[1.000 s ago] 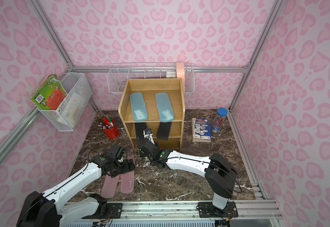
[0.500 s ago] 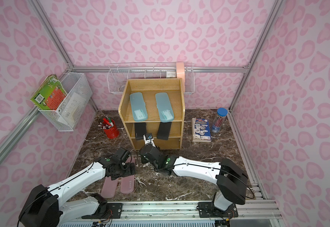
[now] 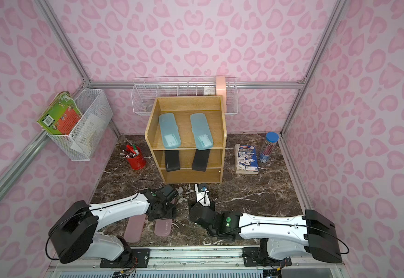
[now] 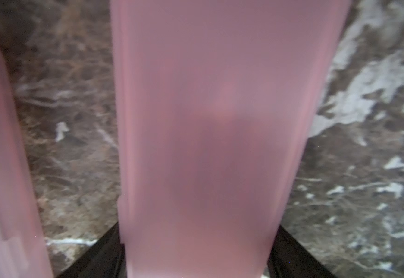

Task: Place the pencil cases on the shelf according to color
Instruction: Move the pencil case to the center of the board.

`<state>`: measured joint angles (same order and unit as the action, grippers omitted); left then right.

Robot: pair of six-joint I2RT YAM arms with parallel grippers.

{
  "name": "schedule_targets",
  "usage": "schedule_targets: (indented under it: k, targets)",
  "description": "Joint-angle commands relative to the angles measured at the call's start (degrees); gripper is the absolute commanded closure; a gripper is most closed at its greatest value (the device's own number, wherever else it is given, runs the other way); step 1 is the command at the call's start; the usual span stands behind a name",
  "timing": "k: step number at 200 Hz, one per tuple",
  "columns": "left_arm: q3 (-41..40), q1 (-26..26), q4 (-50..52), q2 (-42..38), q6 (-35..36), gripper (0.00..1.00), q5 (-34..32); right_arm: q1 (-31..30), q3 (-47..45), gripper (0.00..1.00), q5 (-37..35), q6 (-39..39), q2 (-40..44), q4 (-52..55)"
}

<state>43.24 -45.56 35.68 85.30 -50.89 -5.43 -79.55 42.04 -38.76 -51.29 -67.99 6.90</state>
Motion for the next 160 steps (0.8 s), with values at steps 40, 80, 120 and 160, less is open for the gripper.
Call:
schedule_targets:
  k: [40, 80, 120, 160]
  targets:
    - [15.2, -12.4, -4.9, 15.2, -8.8, 0.13, 2.0, -3.3, -8.6, 0.49, -7.9, -10.2, 19.4, 15.2]
    - [22.9, -15.3, -2.7, 17.6, -8.4, 0.11, 1.5, -3.7, -13.2, 0.44, -8.1, -10.3, 29.9, 16.1]
    - [21.5, -15.3, 5.5, 8.6, -7.1, 0.05, -4.3, -3.5, -13.7, 0.28, -8.5, -11.3, 29.5, 16.3]
    - [14.8, -15.2, 17.2, -1.6, -9.7, 0.02, -14.8, -0.3, -13.7, 0.14, -4.6, -11.4, 24.9, 11.6]
